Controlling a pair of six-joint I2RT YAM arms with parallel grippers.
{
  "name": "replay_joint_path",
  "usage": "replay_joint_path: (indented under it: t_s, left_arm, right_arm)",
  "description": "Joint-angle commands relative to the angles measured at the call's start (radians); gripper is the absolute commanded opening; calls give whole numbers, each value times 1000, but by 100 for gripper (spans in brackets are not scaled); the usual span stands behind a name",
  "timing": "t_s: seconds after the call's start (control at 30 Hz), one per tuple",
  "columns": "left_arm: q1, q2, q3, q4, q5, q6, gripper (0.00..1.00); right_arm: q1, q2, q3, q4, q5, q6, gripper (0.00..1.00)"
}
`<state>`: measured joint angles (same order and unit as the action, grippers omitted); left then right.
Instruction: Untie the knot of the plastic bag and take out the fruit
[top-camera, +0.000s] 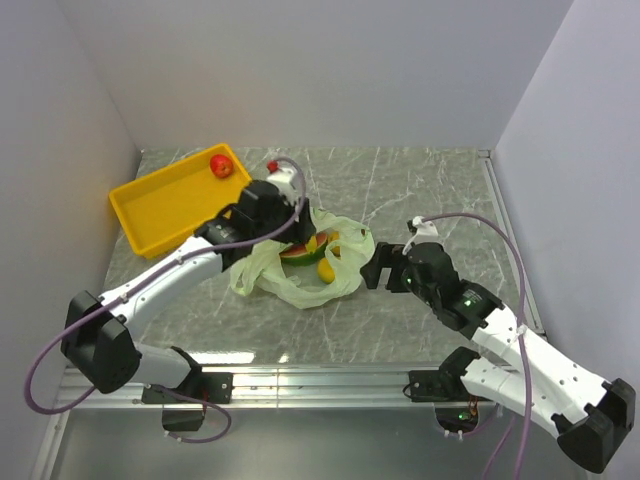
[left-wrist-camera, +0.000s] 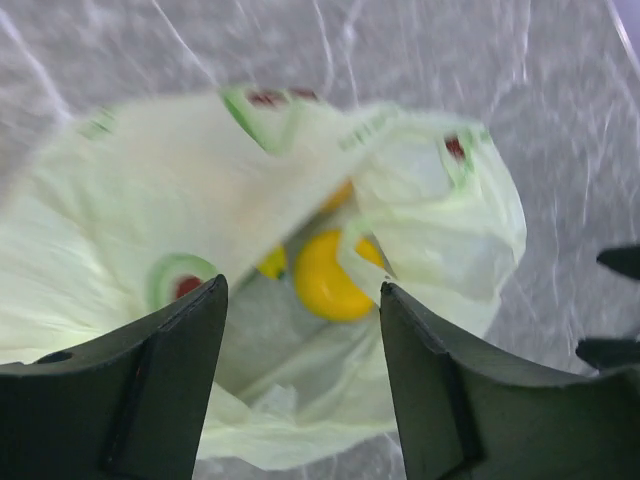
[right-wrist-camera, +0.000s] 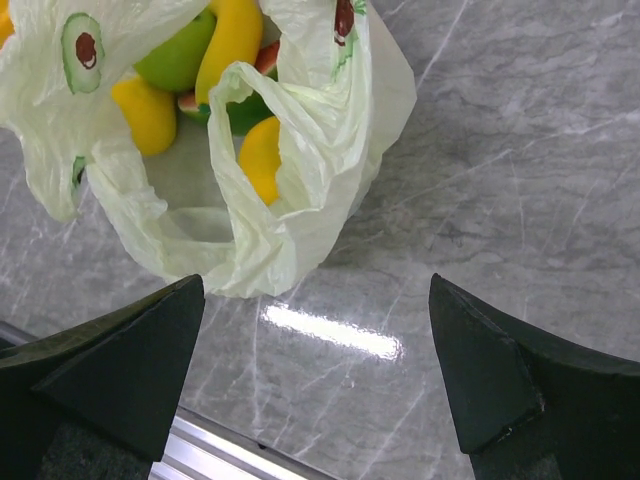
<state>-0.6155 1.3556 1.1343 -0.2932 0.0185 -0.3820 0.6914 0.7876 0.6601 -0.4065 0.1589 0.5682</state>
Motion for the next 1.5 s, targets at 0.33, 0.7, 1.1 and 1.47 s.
replay_joint_path:
  t_s: [0.33,0.7,1.1,1.47]
  left_arm:
    - [-168,63,-50,34,-98,-23,70]
    - [-216,126,-70,75,-74,29,71]
    - [-217,292,-28,135,-143,-14,71]
    - [-219,427,24,195,-88,-89,84]
  right_arm:
    - [-3,312,128,165,34,166,99]
    - [-99,377,-63,357,-76,228,8]
    - [-142,323,-158,385,-108,277,0]
    - [-162,282,-209,396,-142,256,0]
